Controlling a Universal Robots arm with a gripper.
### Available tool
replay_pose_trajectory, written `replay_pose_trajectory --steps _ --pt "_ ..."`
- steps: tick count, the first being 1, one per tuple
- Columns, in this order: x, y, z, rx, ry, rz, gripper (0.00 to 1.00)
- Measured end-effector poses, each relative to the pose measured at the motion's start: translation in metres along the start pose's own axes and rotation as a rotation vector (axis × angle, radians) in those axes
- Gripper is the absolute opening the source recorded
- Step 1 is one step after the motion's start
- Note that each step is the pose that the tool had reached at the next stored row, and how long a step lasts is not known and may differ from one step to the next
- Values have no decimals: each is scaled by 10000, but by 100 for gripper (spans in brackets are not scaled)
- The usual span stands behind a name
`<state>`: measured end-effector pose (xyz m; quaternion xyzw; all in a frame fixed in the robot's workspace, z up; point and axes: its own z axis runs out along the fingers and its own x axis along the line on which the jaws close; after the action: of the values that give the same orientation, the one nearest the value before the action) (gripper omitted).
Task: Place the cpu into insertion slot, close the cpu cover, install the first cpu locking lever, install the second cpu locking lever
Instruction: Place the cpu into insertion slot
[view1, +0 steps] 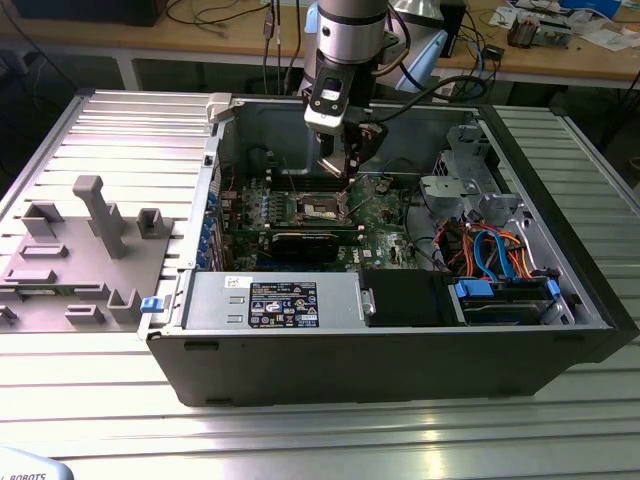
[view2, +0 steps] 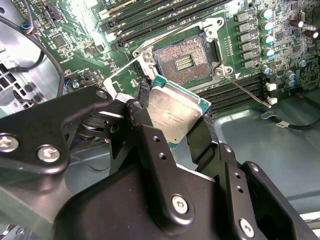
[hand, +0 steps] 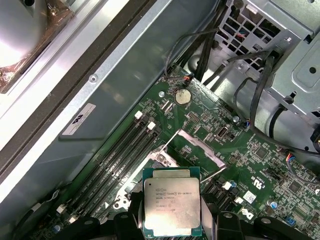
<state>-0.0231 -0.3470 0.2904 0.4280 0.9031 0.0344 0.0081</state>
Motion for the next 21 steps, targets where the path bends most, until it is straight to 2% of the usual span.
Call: replay_pose_trajectory --steps 21 --pt "0 0 0 -3 -12 175 54"
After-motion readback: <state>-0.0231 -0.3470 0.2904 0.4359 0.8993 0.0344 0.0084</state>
